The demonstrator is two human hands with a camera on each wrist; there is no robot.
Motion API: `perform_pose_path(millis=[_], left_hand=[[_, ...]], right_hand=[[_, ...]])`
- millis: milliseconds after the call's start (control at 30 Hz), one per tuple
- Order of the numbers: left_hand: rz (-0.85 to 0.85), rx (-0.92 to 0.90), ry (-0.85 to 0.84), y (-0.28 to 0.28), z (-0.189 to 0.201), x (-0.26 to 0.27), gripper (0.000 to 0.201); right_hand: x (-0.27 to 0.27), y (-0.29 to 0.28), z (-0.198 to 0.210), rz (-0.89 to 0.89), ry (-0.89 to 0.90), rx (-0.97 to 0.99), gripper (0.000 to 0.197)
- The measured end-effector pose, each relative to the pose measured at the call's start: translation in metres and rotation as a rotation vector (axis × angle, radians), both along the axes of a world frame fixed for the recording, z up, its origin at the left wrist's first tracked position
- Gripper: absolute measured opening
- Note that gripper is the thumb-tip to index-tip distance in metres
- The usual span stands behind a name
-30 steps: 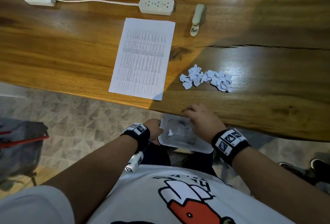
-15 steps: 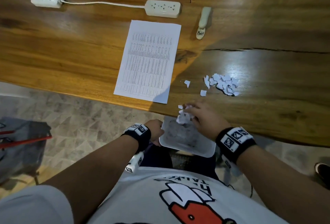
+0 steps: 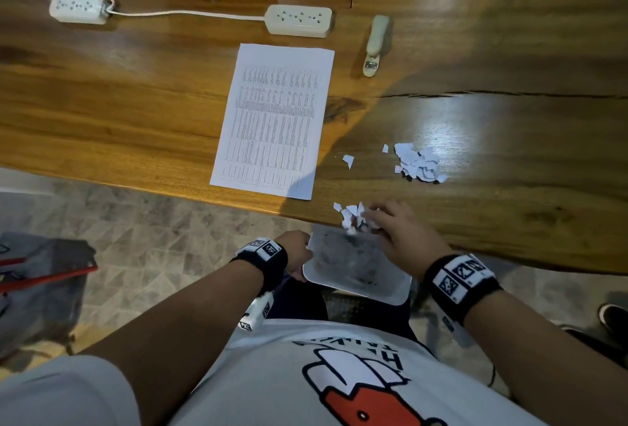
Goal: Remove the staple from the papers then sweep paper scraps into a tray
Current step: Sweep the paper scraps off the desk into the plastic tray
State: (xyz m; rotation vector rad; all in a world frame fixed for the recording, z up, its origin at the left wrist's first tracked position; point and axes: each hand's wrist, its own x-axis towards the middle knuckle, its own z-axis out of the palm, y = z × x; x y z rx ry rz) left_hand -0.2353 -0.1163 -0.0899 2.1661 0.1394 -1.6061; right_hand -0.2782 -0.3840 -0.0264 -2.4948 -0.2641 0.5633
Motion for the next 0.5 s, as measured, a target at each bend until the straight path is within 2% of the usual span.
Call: perform_pose_path(millis=[67, 133, 200, 333, 433, 500], left_hand=[[-0.015, 0.006, 0.0, -0.002, 0.0, -0.001, 0.038], [-0.011, 0.009, 0.011, -0.005, 0.002, -0.001, 0.037], [0.011, 0.014, 0.025, -0.007, 0.001, -0.002, 0.036], [0.095, 0.005, 0.037, -0.011, 0.001, -0.006, 0.035], [0.131, -0.006, 0.029, -0.011, 0.0, -0.005, 0.036], [0.139, -0.005, 0.032, -0.011, -0.001, -0.005, 0.037]], right_hand=[[0.008, -0.013, -0.006, -0.105, -0.066, -0.036, 0.048], [0.028, -0.03, -0.011, -0.251, -0.107, -0.164, 0.06], [0.045, -0.04, -0.013, -0.321, -0.079, -0.219, 0.066], [0.03, -0.028, -0.008, -0.223, 0.017, -0.219, 0.063], [-0.003, -0.018, -0.005, -0.157, -0.029, -0.1, 0.055], [-0.008, -0.022, -0.009, -0.207, -0.065, -0.073, 0.054]])
